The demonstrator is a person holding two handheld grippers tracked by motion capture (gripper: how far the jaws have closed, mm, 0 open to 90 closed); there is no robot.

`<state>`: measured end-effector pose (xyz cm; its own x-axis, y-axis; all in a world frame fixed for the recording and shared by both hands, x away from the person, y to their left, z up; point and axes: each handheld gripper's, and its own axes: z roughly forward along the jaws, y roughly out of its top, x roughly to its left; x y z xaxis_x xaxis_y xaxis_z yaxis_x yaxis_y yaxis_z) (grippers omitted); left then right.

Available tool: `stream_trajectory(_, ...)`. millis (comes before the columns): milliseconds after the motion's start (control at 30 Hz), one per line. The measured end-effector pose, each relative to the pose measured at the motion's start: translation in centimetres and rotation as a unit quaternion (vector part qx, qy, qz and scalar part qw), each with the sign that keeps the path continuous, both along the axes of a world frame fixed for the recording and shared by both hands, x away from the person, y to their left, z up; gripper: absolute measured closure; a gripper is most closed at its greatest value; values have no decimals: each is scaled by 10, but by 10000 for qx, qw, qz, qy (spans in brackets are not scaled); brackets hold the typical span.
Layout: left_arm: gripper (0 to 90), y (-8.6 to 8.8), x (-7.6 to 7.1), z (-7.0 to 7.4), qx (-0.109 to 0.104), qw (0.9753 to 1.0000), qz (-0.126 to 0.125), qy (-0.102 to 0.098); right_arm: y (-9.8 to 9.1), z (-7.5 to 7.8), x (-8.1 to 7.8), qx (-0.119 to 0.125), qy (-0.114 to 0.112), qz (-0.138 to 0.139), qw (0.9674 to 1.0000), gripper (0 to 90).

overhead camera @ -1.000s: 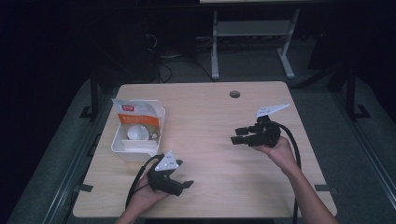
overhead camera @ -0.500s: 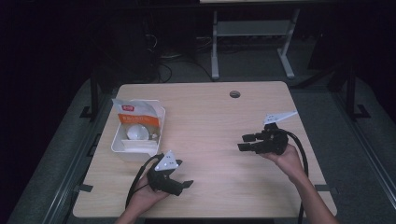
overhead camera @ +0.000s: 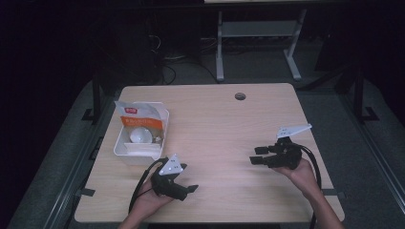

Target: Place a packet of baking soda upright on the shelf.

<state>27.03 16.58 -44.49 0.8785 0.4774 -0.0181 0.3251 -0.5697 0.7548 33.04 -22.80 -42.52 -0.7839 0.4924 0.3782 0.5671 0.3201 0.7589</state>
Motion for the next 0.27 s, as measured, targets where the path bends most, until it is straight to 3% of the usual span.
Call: stream_trajectory(267,165,-4,-2,-1,33,10000,-58,-16,-5,-19,-21,-63,-38,-78,9999,383)
